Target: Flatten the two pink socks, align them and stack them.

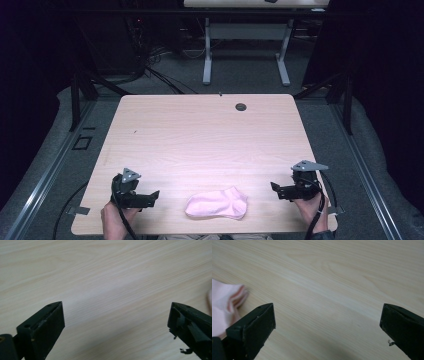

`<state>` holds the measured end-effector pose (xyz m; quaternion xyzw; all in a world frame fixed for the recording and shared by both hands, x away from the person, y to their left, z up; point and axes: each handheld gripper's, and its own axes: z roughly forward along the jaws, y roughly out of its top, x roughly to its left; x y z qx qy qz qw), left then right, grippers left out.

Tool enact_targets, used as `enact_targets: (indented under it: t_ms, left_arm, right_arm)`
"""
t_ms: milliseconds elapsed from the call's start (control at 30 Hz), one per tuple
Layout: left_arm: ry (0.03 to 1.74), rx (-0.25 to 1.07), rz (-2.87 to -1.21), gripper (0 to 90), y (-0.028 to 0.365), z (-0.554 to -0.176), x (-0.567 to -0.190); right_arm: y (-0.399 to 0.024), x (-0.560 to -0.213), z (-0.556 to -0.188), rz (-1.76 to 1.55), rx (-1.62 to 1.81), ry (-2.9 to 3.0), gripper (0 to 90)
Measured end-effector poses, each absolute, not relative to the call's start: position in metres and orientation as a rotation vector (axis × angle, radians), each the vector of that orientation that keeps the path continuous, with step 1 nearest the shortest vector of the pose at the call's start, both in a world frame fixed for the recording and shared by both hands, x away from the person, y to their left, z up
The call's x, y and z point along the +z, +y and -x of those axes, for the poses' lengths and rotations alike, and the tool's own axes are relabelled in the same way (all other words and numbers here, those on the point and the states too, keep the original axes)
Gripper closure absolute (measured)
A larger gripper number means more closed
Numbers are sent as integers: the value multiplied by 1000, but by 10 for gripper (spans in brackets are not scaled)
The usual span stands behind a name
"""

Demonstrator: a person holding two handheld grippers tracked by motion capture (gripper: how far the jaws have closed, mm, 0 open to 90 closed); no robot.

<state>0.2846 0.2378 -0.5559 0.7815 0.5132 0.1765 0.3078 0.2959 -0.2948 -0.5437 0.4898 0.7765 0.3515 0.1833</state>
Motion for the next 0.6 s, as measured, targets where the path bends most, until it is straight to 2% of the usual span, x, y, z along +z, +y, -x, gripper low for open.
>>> enact_targets:
  t_ms: [133, 300, 600]
  left_arm:
    - [1412, 481, -2041, 1, 252, -288, -574]
    - [1393, 513, -2036, 0, 256, -290, -584]
    - [1381, 559, -2022, 1, 258, -294, -591]
  right_arm:
    - [-313, -563, -299, -1460, 966, 2162, 0]
    - [-324, -582, -303, -1510, 932, 2141, 0]
    - [-322, -588, -307, -1469, 864, 2114, 0]
